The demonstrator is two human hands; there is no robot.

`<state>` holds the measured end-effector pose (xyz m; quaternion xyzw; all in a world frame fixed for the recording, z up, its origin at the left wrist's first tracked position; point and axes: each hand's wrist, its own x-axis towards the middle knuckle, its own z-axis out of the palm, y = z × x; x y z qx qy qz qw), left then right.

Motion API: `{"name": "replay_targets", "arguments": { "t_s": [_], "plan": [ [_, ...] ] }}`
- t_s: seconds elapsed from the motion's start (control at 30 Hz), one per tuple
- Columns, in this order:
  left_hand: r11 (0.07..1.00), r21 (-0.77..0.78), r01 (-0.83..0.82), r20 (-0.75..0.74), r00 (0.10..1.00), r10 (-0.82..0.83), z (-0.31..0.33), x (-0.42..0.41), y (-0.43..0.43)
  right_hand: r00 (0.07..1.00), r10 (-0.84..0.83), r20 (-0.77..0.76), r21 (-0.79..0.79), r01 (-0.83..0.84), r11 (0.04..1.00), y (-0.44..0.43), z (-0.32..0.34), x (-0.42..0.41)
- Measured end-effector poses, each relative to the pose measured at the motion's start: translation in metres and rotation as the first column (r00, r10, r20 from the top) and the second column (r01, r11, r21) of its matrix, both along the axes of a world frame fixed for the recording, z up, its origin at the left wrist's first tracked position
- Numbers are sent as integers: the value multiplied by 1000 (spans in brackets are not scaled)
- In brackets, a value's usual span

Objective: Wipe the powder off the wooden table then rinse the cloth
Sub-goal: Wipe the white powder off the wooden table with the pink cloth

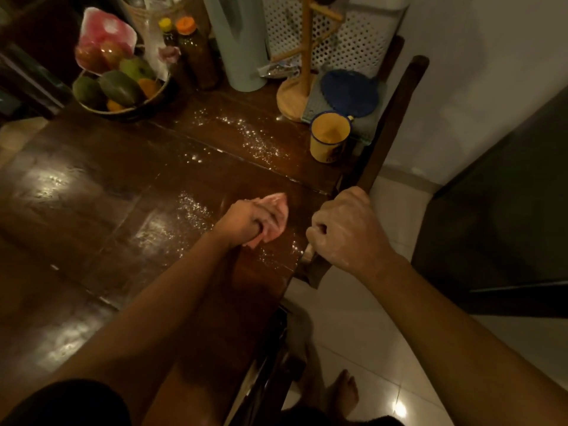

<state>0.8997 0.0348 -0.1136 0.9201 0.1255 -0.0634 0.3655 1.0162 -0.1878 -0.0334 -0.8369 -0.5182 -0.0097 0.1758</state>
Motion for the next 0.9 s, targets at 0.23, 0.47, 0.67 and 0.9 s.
{"name": "replay_targets", "arguments": {
  "t_s": [0.23, 0.47, 0.67, 0.9],
  "plan": [
    [938, 276, -210, -36, 973, 229, 6, 49, -21, 999, 4, -34, -12, -4, 1000, -1, 4, 0],
    [946, 165, 279, 51, 955, -291, 8, 23, -58, 999, 12, -33, 69, -9, 998, 0, 5, 0],
    [943, 101, 316, 14, 948, -319, -15, -40, -7, 999, 11, -37, 59, -8, 998, -1, 0, 0],
    [981, 106, -160, 186, 973, 138, -11, -39, -49, 998, 1, -65, 70, 3, 998, -1, 2, 0]
  ]
}}
